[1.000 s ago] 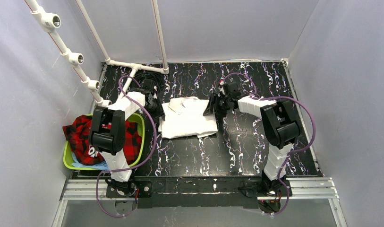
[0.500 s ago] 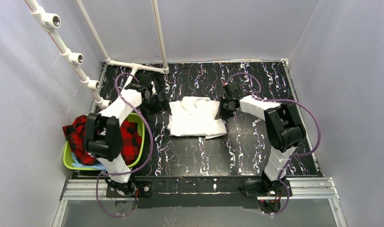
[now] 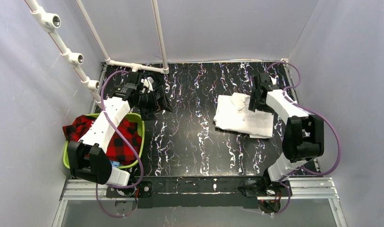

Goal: Set up the pet bed

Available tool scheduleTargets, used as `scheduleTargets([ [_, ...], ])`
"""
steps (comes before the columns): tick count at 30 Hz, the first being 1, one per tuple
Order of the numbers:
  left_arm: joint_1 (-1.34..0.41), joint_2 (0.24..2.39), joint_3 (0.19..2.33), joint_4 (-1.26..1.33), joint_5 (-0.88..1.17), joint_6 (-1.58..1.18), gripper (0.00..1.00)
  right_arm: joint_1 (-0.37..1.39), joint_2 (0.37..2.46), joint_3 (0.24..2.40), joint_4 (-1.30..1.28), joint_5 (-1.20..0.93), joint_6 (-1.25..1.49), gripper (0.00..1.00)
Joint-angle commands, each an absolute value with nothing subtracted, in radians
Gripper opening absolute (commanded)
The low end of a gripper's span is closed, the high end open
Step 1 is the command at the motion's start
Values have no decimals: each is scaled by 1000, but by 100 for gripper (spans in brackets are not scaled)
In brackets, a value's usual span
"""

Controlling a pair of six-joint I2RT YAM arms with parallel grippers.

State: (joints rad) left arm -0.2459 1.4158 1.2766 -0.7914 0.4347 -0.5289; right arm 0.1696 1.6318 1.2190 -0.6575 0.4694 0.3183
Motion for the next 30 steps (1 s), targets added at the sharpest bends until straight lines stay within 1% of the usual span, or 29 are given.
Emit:
scheduleTargets([
  [1, -245, 1387, 1283, -814, 564, -487, 98, 322, 1632, 1332, -696, 516, 395, 93],
  [4, -245, 1382, 1269, -815, 562, -483, 98, 424, 1713, 1345, -659, 471, 453, 93],
  [6, -244, 1384, 1262, -816, 564, -485, 98, 475, 1798, 1391, -662, 468, 495, 91],
  [9, -245, 1394, 1258, -819, 563, -485, 98, 533, 1919, 1483, -677, 505, 543, 83],
  [11, -245, 1400, 1259, -820, 566, -483, 98, 547, 1980, 1521, -674, 530, 565, 80],
  [12, -245, 1405, 1259, -818, 566, -480, 98, 548, 2006, 1533, -675, 537, 580, 79],
  [15, -245, 1422, 1268, -833, 552, -460, 98, 548, 2048, 1538, -687, 562, 602, 71],
  [18, -245, 1430, 1266, -836, 553, -452, 98, 548, 2012, 1451, -665, 573, 583, 61],
  [22, -245, 1437, 1261, -835, 563, -448, 98, 546, 1869, 1226, -608, 579, 528, 50],
  [25, -245, 1441, 1260, -834, 568, -448, 98, 530, 1744, 1056, -605, 610, 512, 48],
  [30, -245, 1458, 1264, -831, 587, -452, 98, 430, 1594, 913, -574, 605, 472, 49],
])
